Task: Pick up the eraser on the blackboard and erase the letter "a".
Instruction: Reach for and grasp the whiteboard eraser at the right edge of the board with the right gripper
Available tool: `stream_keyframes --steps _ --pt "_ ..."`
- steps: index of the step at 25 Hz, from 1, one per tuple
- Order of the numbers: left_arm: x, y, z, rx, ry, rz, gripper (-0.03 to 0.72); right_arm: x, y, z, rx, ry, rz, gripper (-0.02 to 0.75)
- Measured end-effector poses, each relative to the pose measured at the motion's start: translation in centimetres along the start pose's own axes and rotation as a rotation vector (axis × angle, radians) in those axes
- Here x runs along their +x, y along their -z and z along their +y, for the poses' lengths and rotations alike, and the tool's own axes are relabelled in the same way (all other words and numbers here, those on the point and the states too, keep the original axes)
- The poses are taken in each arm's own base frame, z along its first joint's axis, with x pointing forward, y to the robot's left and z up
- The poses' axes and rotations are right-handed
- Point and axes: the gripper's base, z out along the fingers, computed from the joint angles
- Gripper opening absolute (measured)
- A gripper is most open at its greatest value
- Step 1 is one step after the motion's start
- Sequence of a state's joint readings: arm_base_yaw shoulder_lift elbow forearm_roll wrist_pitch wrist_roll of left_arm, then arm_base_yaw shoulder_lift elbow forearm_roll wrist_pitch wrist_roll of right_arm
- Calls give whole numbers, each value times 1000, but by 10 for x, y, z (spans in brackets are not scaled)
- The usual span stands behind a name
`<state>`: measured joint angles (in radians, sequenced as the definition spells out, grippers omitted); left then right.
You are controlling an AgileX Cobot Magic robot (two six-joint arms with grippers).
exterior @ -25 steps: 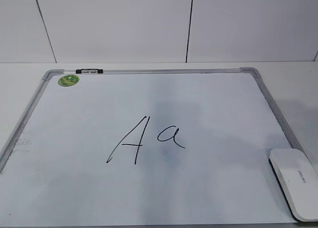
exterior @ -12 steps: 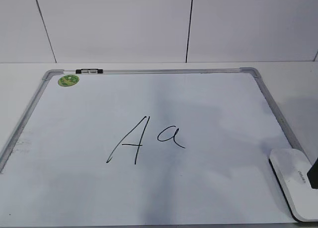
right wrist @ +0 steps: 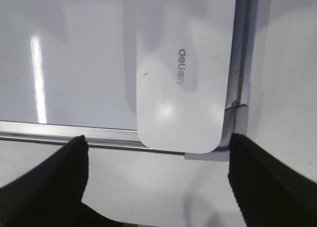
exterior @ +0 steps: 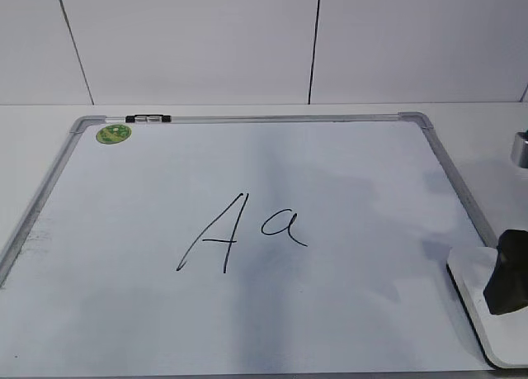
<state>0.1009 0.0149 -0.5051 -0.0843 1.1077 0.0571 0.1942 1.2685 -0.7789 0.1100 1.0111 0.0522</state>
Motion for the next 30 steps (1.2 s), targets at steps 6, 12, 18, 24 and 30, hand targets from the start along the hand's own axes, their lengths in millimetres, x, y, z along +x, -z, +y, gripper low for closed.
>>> stream_keyframes --steps 6,12,18,24,30 --pt "0 0 0 0 0 0 235 -9 -15 -1 14 -15 33 672" --pt "0 0 0 0 0 0 235 -15 -25 -3 45 -27 45 672" --pt "0 0 0 0 0 0 235 -20 -36 -5 62 -44 69 672" --pt "0 0 0 0 0 0 235 -24 -48 -6 66 -47 88 672" --pt "0 0 0 0 0 0 235 -31 -56 -7 80 -56 100 672"
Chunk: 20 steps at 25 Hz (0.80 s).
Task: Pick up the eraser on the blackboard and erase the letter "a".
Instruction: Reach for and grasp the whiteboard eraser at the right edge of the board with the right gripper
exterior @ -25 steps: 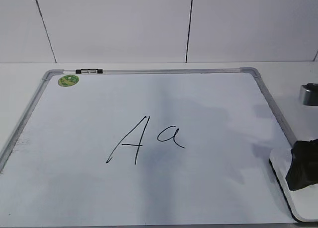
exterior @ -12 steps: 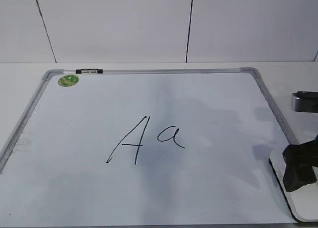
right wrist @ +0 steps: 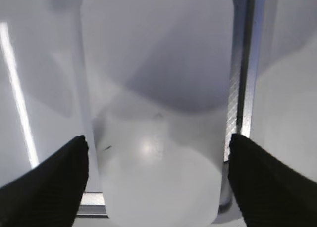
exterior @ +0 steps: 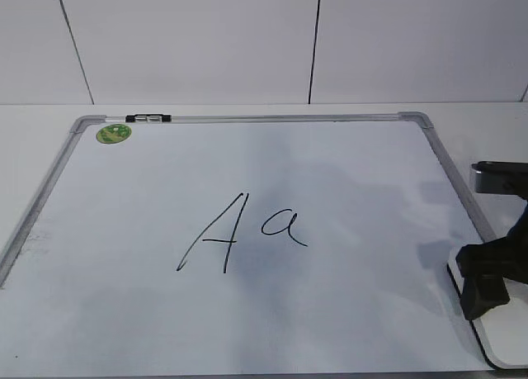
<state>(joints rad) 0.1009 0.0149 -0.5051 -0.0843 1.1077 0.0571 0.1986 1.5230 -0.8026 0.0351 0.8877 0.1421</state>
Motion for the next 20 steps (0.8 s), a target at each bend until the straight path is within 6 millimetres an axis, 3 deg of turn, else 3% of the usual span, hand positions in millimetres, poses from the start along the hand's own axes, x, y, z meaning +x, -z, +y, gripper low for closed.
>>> stream_keyframes --steps 12,20 --pt "0 0 0 0 0 0 235 -13 -3 2 4 -1 -7 668" --pt "0 0 0 0 0 0 235 -13 -3 1 9 3 -8 605"
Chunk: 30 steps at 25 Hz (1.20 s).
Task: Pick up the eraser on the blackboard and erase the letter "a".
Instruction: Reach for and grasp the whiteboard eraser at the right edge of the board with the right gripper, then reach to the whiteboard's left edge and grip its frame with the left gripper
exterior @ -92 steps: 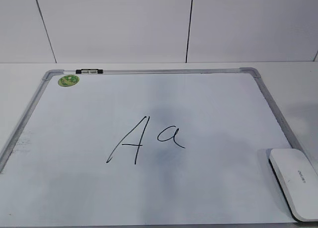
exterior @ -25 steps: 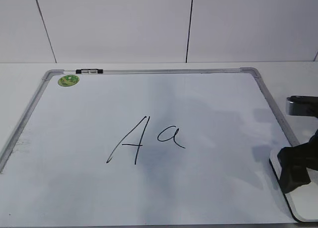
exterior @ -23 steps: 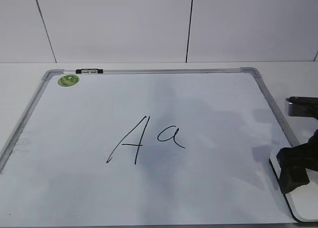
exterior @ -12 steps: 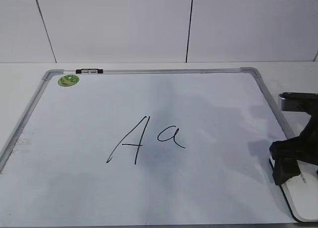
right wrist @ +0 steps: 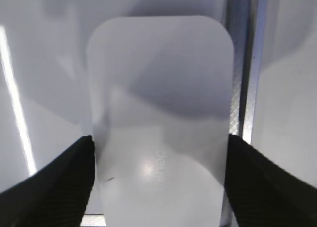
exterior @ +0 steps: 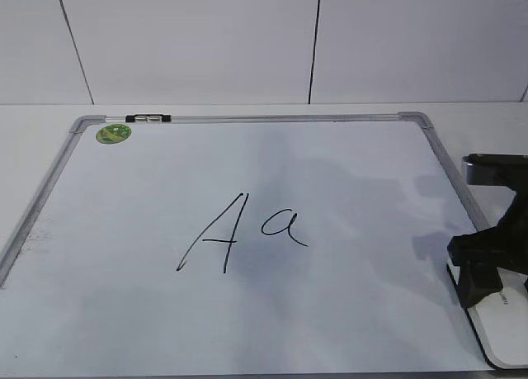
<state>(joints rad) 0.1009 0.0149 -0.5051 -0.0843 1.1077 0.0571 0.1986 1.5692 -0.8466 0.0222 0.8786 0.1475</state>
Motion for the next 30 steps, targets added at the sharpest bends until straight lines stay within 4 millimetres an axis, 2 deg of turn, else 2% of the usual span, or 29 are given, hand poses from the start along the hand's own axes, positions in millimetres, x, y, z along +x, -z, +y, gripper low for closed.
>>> stream_keyframes --steps 15,26,30 --pt "0 0 0 0 0 0 235 -2 0 -1 6 7 -25 589" --pt "0 0 0 0 0 0 235 -4 -12 0 9 0 20 587" --pt "0 0 0 0 0 0 235 -4 -12 0 9 0 20 552"
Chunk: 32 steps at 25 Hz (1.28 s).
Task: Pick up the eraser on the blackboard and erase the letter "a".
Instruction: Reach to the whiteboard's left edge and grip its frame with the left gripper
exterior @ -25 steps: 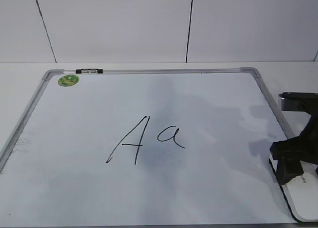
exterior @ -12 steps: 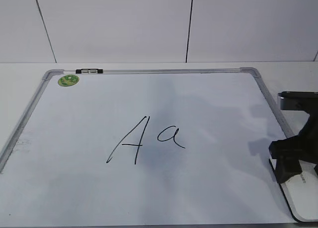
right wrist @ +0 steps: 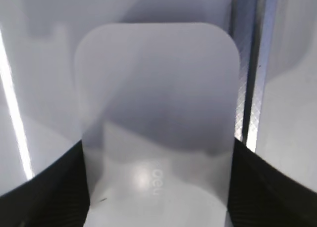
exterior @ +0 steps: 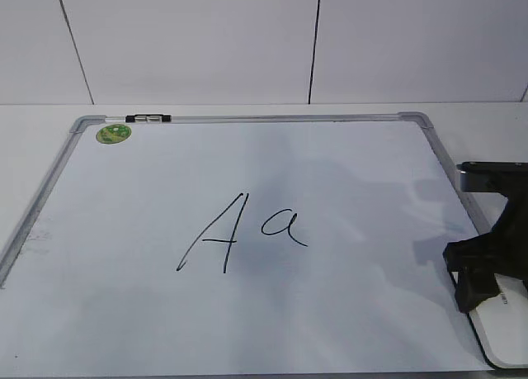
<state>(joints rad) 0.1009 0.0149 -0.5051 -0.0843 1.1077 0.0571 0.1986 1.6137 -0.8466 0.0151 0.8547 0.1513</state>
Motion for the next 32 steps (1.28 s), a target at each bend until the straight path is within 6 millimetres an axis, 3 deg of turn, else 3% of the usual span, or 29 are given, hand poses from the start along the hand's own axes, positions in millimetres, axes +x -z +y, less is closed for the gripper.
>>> stream_keyframes --steps 18,32 --pt "0 0 0 0 0 0 235 1 5 1 -7 -13 52 534" --pt "0 0 0 0 0 0 235 -15 72 8 -8 18 -45 533"
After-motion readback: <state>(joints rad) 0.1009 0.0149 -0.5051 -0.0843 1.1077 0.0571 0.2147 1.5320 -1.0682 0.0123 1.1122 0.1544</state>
